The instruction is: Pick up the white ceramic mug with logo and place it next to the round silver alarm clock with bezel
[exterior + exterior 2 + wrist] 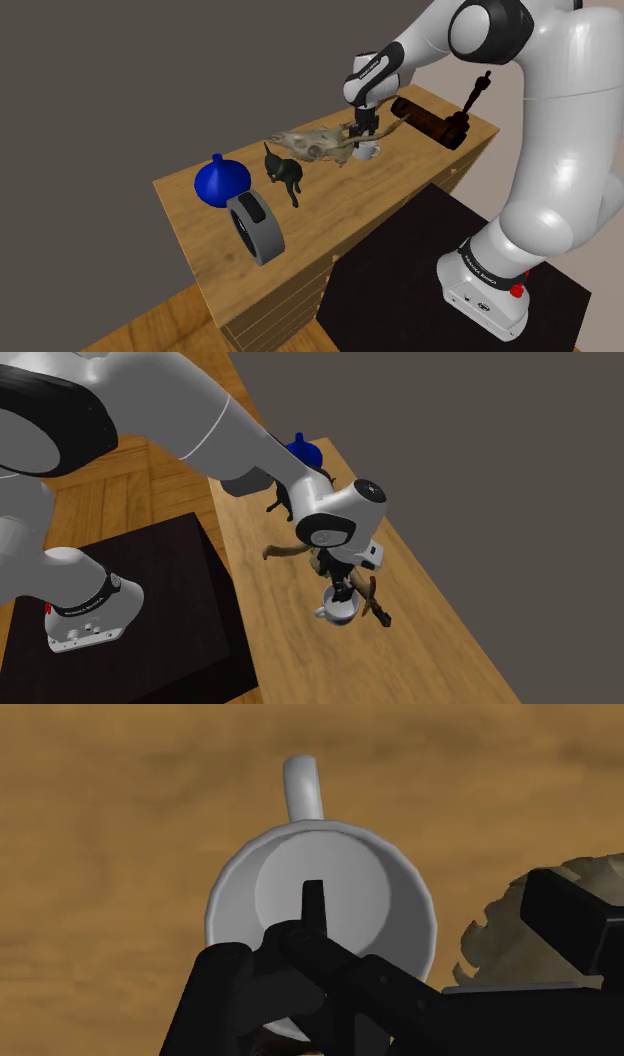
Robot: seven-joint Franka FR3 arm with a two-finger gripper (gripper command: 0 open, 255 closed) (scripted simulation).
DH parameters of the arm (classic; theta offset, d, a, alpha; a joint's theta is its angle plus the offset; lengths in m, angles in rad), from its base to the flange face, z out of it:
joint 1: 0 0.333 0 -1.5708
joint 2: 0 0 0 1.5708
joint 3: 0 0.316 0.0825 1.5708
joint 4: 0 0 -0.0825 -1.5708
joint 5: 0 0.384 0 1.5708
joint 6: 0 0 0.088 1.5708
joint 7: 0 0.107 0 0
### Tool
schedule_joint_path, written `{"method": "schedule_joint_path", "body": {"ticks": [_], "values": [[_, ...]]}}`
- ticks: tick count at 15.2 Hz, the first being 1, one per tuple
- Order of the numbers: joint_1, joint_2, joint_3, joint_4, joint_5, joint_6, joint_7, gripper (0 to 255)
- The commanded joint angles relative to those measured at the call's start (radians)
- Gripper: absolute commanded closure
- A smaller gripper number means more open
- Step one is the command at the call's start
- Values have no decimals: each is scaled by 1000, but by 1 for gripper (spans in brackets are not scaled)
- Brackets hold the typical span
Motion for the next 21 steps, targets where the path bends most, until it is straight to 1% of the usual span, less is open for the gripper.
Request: {"method": "schedule_joint_path", "body": {"ticks": [1,2,3,4,5,6,21], "values": [[1,88,5,-28,0,173,-3,255],[-9,106,5,-29,2,193,-13,255],[-3,114,8,-22,4,194,-5,255],[-19,127,3,-13,4,198,-22,255],[-26,122,0,-36,3,217,-31,255],[3,83,7,8,1,134,1,255],[14,-78,-5,-21,-12,2,-4,255]]}}
